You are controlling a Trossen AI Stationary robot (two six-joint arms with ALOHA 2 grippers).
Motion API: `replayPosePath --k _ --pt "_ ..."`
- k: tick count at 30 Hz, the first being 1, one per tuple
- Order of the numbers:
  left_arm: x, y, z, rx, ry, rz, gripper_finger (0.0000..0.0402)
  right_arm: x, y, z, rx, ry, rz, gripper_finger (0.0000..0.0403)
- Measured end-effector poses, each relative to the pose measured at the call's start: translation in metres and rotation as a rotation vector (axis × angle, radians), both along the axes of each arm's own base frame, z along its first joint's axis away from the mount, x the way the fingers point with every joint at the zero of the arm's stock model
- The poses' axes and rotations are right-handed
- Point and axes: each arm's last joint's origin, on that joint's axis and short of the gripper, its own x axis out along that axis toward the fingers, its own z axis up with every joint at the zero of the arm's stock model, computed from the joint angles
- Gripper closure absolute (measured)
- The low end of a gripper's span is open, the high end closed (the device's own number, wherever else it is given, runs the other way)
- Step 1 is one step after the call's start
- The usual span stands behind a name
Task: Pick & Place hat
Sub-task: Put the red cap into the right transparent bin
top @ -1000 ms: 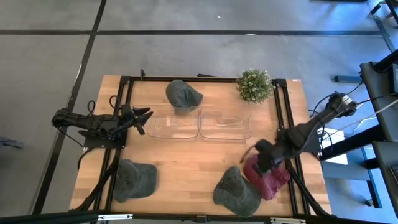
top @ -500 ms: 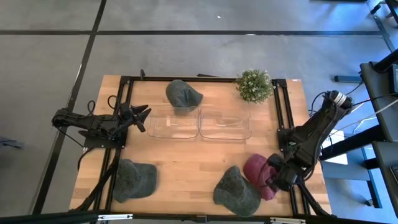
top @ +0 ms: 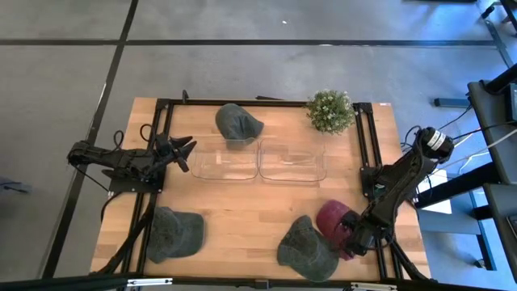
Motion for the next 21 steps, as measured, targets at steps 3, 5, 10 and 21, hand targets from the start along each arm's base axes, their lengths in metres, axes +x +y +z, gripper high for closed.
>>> replayPosePath --k 3,5,10,21 --pt "0.000 0.000 0.000 0.001 0.003 0.001 0.0263 0.000 0.001 -0.011 -0.034 0.044 0.021 0.0217" --pt "0.000 0.000 0.000 0.003 0.004 0.002 0.0263 0.001 0.003 -0.018 -0.044 0.083 0.039 0.0217" --pt "0.000 0.000 0.000 0.003 0.005 0.002 0.0263 0.003 0.005 -0.028 -0.049 0.139 0.058 0.0246" --pt "-0.001 0.001 0.000 0.006 0.006 0.028 0.0263 0.003 0.000 -0.019 -0.031 0.095 0.062 0.0391"
